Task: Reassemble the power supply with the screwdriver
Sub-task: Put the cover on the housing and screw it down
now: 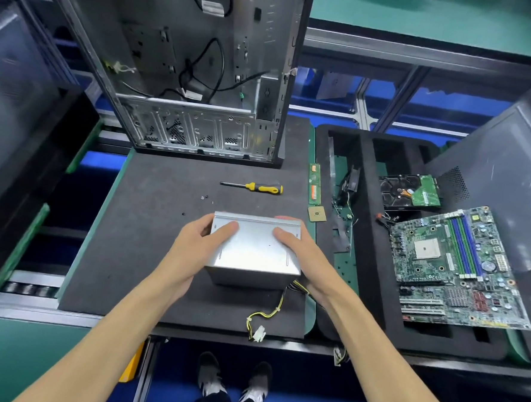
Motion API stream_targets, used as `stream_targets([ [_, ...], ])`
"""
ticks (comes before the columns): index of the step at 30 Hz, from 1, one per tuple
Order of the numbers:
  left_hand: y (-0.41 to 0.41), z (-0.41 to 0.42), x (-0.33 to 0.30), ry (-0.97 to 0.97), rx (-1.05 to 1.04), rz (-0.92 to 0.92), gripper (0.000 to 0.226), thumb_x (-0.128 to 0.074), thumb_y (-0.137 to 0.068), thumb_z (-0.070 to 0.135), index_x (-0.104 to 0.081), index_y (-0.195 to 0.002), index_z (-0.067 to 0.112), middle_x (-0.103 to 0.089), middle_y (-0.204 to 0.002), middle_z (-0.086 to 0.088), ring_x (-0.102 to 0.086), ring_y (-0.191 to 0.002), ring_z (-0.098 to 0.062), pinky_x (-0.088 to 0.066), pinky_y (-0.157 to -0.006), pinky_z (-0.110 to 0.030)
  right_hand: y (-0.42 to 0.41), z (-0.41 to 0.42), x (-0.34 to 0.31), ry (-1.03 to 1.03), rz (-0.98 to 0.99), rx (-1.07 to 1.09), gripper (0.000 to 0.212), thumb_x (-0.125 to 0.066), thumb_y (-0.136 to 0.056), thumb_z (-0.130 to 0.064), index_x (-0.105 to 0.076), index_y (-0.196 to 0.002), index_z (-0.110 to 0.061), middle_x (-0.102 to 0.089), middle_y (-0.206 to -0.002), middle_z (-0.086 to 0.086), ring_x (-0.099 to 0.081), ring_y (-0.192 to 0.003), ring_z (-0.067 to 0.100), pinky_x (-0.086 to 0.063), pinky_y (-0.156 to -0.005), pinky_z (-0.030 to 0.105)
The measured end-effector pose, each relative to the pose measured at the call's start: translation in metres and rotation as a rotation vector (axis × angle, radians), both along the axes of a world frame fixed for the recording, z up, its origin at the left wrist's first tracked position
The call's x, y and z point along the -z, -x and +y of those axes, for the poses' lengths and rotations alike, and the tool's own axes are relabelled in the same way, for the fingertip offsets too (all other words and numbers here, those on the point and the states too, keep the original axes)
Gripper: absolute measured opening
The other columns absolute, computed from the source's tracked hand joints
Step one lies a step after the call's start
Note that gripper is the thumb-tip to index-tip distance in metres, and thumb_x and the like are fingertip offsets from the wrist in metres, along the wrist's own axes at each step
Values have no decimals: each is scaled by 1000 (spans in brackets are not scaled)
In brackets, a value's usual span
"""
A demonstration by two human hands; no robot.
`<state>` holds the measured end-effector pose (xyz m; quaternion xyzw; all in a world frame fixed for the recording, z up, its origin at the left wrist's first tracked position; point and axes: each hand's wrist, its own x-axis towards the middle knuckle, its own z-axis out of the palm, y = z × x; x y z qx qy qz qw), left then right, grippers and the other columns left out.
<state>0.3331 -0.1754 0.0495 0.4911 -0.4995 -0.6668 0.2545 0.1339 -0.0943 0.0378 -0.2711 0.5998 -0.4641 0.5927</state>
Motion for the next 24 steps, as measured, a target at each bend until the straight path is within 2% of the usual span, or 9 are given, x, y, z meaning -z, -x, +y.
stream_targets([
  [2, 0, -1, -1, -28, 32, 17, 22, -66, -97, 31, -71, -118, 25, -78, -108, 6, -74, -99, -12, -54, -71, -18, 1, -1, -1, 8, -51, 16, 48, -70, -83, -40, -56, -128, -30, -71, -122, 4, -70, -104, 17, -57, -81, 30],
  [6, 0, -4, -1, -52, 45, 37, 28, -67, -97, 29, -67, -124, 24, -77, -112, 4, -73, -102, -15, -54, -72, -20, 2, -1, 0, 19, -96, 29, 48, -71, -82, -35, -56, -128, -29, -72, -116, 1, -70, -100, 17, -56, -78, 30],
  [11, 3, -3, 3, 16, -35, 24, 20, -71, -94, 31, -71, -112, 23, -77, -106, 6, -73, -98, -11, -54, -72, -19, 0, -1, 6, 66, -72, 98, 32, -71, -85, -35, -60, -111, -21, -74, -109, 1, -70, -106, 21, -55, -88, 37],
  [15, 4, -4, 4, 70, -66, -1, 14, -72, -93, 32, -73, -104, 24, -77, -100, 8, -73, -94, -9, -53, -72, -20, -3, -3, 6, 115, -2, 118, 16, -70, -85, -37, -64, -96, -27, -71, -99, 0, -68, -98, 19, -50, -82, 35],
  [18, 5, -3, 5, 84, -68, -9, 13, -72, -92, 33, -74, -102, 25, -77, -100, 9, -73, -95, -10, -53, -76, -23, -2, -4, 5, 136, 30, 133, 18, -71, -84, -35, -64, -96, -23, -70, -94, 0, -67, -92, 18, -50, -77, 34],
  [21, 3, -4, 8, 114, -62, -28, 12, -72, -92, 36, -74, -100, 28, -77, -100, 11, -72, -95, -7, -53, -80, -25, 3, -4, 0, 143, 139, 90, 22, -74, -82, -42, -66, -96, -27, -69, -91, -5, -66, -89, 14, -51, -74, 28],
  [24, 1, -4, 9, 124, -46, -35, 13, -73, -91, 39, -75, -100, 30, -77, -101, 12, -72, -94, -5, -51, -78, -23, 7, 3, -4, 163, 196, -81, 51, -79, -72, -52, -59, -116, -35, -69, -105, -12, -66, -95, 3, -50, -76, 15],
])
